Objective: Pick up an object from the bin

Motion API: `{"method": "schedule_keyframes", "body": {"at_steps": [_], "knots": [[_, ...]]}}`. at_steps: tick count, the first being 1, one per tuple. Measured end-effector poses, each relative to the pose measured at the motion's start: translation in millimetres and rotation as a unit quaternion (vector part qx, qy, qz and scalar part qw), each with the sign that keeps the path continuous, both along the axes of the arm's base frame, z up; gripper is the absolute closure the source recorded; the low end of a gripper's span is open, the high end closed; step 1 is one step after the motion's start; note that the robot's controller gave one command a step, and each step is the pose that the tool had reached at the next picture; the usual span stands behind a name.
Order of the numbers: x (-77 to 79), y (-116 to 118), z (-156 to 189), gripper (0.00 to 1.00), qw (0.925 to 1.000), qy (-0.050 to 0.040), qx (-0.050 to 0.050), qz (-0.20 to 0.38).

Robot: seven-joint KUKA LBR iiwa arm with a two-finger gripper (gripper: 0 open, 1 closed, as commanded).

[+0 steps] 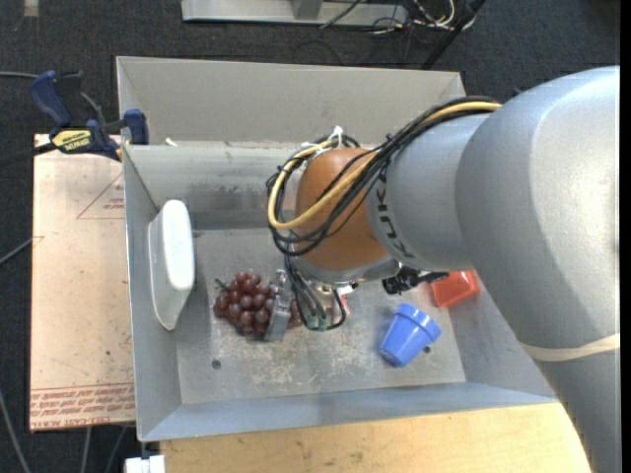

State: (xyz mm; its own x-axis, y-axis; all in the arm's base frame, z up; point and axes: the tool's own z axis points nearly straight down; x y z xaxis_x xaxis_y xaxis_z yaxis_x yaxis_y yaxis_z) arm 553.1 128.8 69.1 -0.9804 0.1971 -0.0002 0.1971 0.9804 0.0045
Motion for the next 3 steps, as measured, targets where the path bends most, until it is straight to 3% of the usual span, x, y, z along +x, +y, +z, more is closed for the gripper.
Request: {"method": "schedule_keyframes", "body": {"at_steps": [3], "knots": [[-1.2,-0.3,3.6,1.0,1.0,0.0021,0.0,0.0]]}}
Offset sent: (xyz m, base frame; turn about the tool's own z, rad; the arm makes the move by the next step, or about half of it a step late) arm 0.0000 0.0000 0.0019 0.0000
